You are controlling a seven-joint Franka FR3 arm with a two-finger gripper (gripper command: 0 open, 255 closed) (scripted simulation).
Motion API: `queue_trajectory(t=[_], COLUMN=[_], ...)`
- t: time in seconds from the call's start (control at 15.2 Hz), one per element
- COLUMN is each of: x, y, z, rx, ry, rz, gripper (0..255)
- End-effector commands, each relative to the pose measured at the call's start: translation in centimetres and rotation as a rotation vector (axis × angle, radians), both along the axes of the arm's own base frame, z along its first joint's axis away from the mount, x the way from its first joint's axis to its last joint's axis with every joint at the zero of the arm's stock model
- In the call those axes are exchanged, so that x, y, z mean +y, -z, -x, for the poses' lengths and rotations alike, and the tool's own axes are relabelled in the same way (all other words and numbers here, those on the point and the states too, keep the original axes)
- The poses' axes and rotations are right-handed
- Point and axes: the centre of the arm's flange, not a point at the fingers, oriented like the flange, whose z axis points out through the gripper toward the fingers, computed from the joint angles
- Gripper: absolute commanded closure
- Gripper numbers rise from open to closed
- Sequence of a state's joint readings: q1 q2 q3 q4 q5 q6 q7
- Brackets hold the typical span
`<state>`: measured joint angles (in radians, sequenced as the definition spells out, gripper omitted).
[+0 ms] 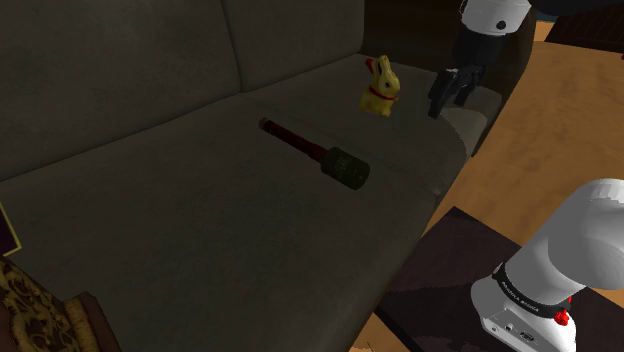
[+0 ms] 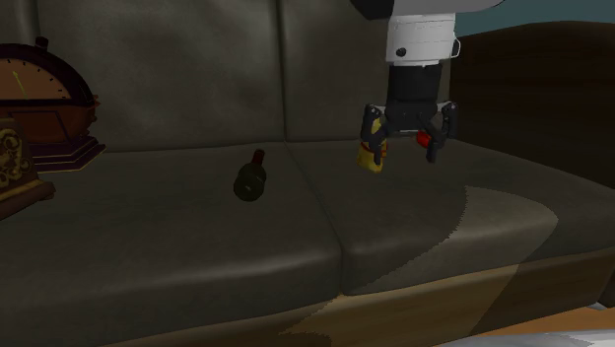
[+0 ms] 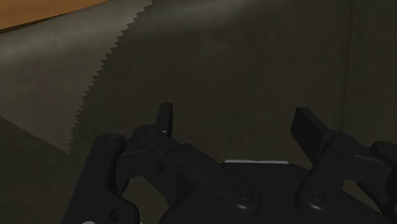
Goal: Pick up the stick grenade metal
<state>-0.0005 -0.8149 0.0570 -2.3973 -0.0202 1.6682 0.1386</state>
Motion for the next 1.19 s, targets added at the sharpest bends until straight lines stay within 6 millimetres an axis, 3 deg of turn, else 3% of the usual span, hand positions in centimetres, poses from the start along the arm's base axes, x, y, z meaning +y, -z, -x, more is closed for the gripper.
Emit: queue_trajectory(t=[0.0, 1.12], x=[0.0, 21.0], y=[0.0, 0.5], z=[0.0, -10.9], rx=[0.000, 0.044], ry=[0.000, -0.110], rz=[0.000, 0.081], gripper=[0, 0])
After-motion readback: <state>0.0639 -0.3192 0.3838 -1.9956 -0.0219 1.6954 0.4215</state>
